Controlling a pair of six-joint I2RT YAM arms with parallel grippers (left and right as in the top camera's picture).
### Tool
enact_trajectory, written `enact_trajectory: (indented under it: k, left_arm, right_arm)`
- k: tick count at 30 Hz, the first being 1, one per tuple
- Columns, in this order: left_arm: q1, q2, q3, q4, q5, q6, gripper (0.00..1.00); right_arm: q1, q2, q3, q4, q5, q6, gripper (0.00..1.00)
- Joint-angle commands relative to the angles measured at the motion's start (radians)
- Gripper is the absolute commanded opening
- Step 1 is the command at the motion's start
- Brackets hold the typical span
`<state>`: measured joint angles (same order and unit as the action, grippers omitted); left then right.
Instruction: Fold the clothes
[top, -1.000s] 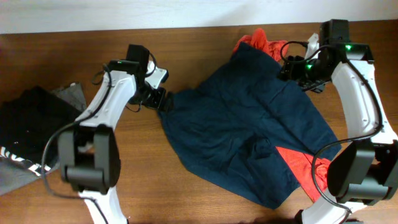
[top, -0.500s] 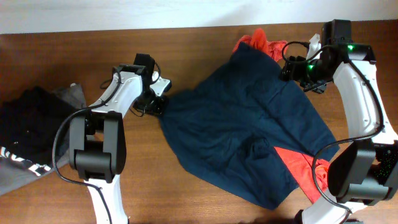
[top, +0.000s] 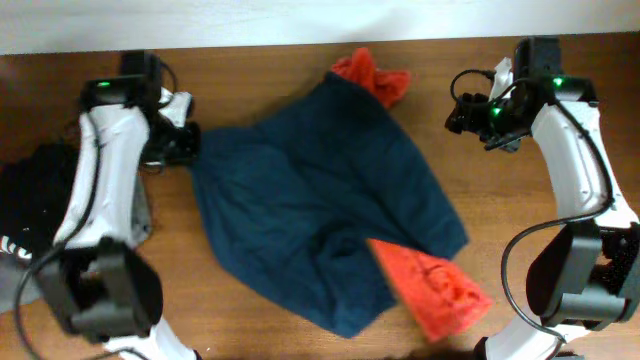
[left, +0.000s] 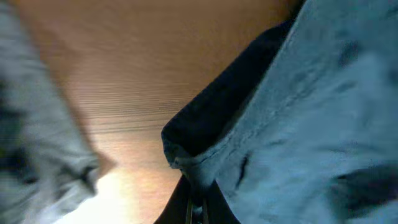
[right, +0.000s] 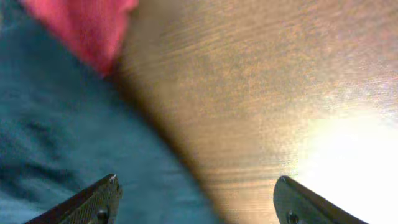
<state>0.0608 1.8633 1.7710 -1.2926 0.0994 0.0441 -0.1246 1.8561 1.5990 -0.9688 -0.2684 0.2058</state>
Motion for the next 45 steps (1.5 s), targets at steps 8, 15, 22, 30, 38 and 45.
enact_trajectory:
  k: [8, 15, 22, 30, 38, 45]
  left_arm:
    - [-0.006, -0.046, 0.014, -0.022, -0.029, -0.011, 0.0]
    - [-0.006, -0.046, 0.014, -0.014, -0.031, -0.022, 0.0]
    - [-0.006, -0.046, 0.014, -0.007, -0.037, -0.022, 0.0]
    - [-0.006, -0.046, 0.014, -0.029, -0.037, -0.022, 0.0]
    - [-0.006, -0.046, 0.014, -0.029, -0.037, -0.022, 0.0]
    - [-0.006, -0.046, 0.014, -0.034, -0.042, -0.022, 0.0]
  right_arm:
    - [0.023, 0.004, -0.286, 0.082, -0.091, -0.076, 0.71]
    - [0.075, 0.003, -0.305, -0.085, -0.248, -0.238, 0.58]
    - [0.254, 0.003, -0.305, -0.147, -0.271, -0.303, 0.58]
    - [0.413, -0.006, -0.275, 0.096, -0.282, -0.105, 0.3]
    - [0.512, -0.025, -0.152, 0.866, -0.893, 0.084, 0.22]
    - [0.577, -0.024, -0.142, 0.991, -0.842, 0.228, 0.43]
